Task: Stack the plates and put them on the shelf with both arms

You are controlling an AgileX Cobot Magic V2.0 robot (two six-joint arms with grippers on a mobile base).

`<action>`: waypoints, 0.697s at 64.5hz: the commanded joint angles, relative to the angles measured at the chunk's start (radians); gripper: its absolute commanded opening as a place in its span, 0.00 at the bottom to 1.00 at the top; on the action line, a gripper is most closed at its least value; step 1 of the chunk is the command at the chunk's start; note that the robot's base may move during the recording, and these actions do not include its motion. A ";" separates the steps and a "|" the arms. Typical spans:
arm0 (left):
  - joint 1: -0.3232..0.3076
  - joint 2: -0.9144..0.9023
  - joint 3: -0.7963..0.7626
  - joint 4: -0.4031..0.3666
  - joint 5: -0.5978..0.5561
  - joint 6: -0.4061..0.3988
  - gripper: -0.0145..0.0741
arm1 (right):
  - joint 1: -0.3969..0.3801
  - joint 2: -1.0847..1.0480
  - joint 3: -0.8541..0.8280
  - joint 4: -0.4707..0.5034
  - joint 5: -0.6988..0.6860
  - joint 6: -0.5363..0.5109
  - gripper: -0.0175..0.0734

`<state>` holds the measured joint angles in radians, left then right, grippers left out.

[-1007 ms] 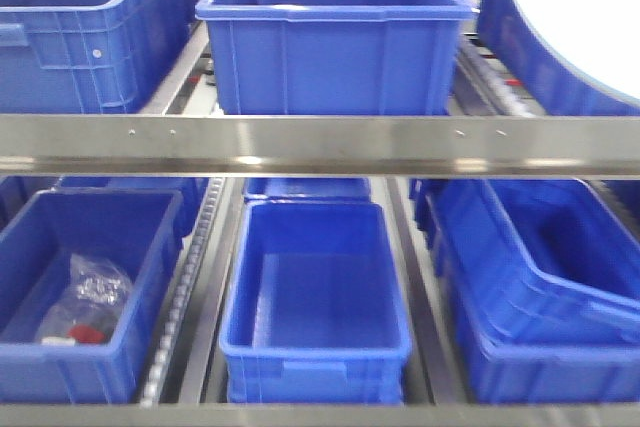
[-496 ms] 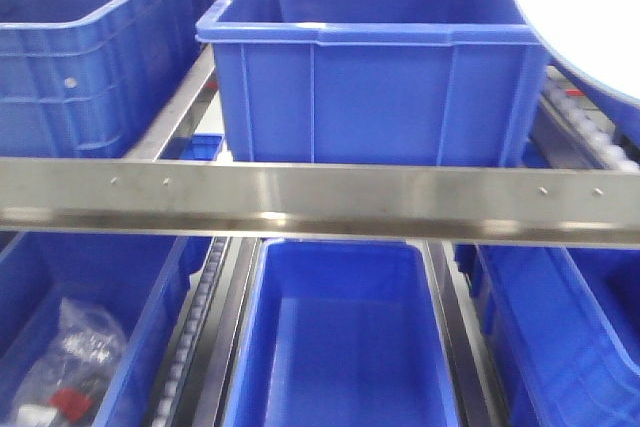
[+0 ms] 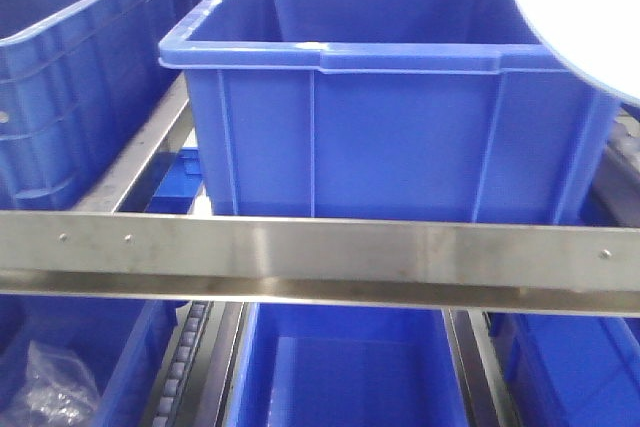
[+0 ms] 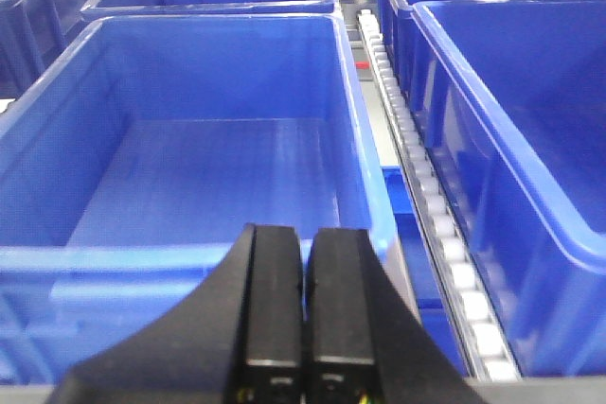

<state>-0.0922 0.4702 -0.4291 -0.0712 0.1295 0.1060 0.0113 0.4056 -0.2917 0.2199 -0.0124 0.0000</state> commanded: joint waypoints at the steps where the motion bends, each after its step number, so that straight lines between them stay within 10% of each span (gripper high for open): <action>1: 0.000 0.005 -0.029 -0.010 -0.089 -0.006 0.26 | -0.007 0.003 -0.034 0.005 -0.101 0.000 0.26; 45: 0.000 0.005 -0.029 -0.010 -0.089 -0.006 0.26 | -0.007 0.003 -0.034 0.005 -0.104 0.000 0.26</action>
<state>-0.0922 0.4702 -0.4291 -0.0712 0.1295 0.1060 0.0113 0.4056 -0.2917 0.2199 -0.0124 0.0000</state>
